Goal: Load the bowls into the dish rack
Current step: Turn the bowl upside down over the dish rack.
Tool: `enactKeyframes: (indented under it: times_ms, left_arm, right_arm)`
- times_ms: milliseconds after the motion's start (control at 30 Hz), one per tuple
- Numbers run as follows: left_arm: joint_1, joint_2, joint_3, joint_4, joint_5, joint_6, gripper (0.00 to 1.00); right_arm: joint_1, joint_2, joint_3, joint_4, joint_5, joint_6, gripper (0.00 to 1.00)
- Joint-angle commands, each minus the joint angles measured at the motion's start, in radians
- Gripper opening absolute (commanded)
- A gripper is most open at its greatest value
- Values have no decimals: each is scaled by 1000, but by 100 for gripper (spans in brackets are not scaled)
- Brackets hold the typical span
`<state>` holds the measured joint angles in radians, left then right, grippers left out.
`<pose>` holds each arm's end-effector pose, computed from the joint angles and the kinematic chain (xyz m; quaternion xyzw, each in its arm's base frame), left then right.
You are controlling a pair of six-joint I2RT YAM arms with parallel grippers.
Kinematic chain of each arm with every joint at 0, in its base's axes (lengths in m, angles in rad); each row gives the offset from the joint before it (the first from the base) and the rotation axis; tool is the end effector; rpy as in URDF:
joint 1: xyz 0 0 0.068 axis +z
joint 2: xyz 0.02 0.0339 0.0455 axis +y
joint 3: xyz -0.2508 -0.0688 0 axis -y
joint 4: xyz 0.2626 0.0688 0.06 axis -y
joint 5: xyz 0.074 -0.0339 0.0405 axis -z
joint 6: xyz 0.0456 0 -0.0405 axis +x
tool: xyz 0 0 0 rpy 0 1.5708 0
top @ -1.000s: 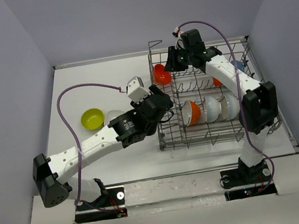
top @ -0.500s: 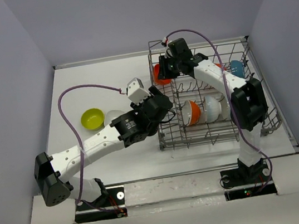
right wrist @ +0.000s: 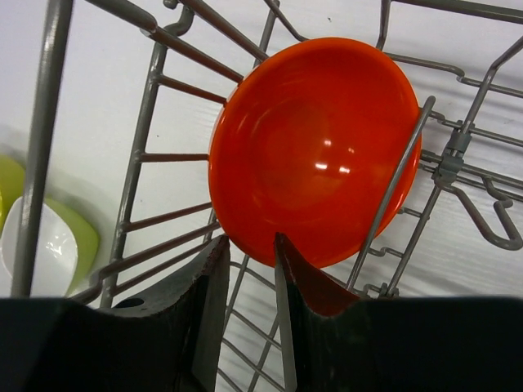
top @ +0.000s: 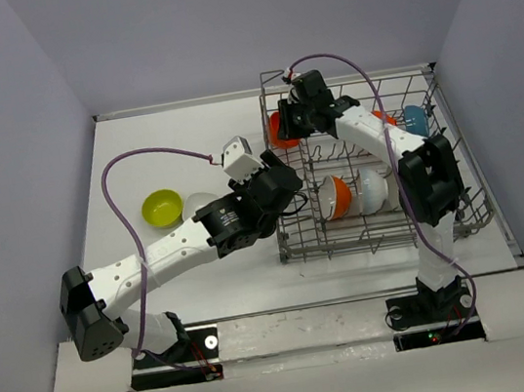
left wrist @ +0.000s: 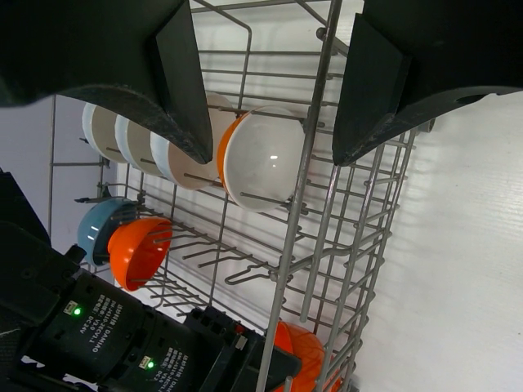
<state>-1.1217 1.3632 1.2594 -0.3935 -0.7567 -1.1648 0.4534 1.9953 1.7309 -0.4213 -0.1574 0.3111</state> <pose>0.1714 -0.2836 0.3403 -0.2060 0.7943 -0.3008 0.4859 0.4325 0.2187 0.2560 -0.0976 0.8962 0.2252 0.3696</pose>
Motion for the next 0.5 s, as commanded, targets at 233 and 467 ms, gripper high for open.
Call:
enactKeyframes:
  times_ms: [233,467]
  left_arm:
    - [2,-6,8,24,-47,-7,69]
    - [3,-9,3,27,-43,-6,69]
  right_arm:
    - [21,20,35,59,-1,-13,34]
    - [21,54,50,58,-11,-7,34]
